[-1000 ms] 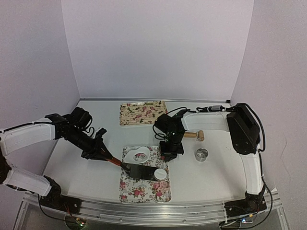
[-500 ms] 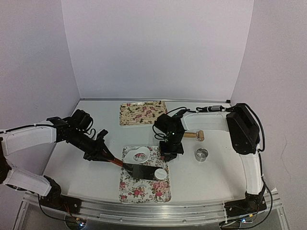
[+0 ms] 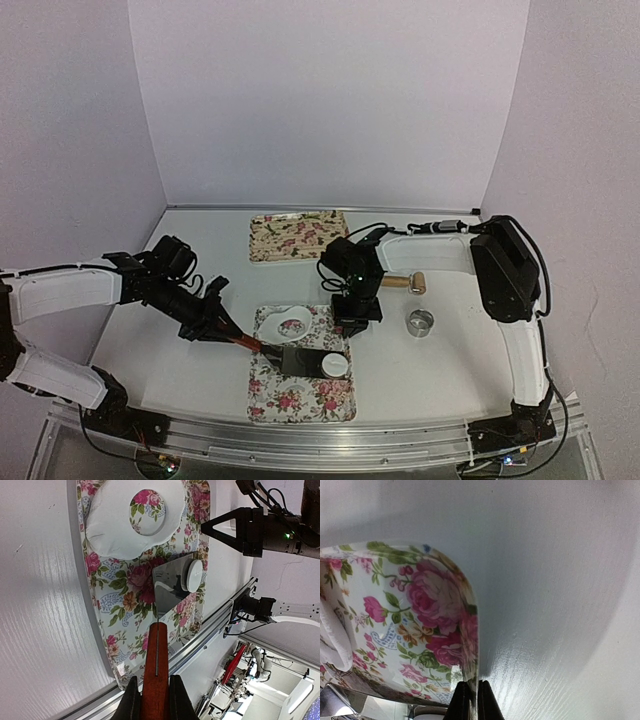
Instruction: Roll out the dumpling wrappers from the dough
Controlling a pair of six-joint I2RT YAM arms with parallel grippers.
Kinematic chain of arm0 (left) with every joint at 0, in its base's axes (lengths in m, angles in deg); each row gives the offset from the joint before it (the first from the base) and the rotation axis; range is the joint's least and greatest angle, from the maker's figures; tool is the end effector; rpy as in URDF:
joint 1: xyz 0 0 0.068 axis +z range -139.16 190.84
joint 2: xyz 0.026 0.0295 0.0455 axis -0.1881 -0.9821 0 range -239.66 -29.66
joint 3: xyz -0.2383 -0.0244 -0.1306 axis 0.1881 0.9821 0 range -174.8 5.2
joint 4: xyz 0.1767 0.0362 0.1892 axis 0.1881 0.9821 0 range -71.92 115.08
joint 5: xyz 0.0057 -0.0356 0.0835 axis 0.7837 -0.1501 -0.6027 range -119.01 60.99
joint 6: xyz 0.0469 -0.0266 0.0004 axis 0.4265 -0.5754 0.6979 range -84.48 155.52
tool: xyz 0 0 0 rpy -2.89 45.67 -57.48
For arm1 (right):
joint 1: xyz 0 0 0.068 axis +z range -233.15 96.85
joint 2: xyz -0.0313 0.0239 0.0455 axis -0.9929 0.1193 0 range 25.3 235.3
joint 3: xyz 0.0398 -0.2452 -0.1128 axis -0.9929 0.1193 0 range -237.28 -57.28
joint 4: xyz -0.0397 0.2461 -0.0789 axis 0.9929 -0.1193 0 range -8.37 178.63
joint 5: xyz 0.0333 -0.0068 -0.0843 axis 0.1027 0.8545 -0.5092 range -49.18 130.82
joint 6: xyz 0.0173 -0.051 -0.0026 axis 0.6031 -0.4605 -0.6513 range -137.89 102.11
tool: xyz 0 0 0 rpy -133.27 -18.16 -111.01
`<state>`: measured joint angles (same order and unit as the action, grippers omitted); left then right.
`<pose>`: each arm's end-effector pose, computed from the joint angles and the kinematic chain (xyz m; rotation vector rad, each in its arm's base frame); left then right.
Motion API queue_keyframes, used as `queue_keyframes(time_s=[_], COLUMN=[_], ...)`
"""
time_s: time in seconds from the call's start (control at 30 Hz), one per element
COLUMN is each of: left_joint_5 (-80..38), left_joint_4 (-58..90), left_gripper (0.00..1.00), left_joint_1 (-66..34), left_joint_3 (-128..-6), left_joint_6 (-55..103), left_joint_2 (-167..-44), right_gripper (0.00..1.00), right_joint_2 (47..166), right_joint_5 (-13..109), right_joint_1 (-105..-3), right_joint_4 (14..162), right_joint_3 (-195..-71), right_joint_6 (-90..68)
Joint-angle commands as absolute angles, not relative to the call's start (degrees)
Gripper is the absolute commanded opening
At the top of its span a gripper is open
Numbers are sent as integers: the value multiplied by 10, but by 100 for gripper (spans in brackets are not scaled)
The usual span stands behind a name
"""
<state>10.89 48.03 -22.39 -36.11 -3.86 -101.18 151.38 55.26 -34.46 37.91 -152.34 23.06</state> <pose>0.1787 -0.1444 0.2046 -0.1227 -2.8641 1.2845 0.2785 0.3304 0.1447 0.2325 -3.0275 -0.4274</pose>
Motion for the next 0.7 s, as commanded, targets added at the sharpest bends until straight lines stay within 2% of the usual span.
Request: queue_keyframes(time_s=[0.0,0.67], left_joint_5=[104,140], left_joint_4=[455,394], left_gripper=[0,0], left_joint_1=[-228,-227], left_joint_3=[-345,-300], left_joint_6=[-52,-85], left_joint_2=[-1005,-954], right_gripper=[2,2], right_joint_2=[1549,1544], right_joint_5=[532,527], right_joint_1=[-331,-331], right_joint_4=[352,344], right_joint_3=[-1518,-1517], right_joint_6=[224,216])
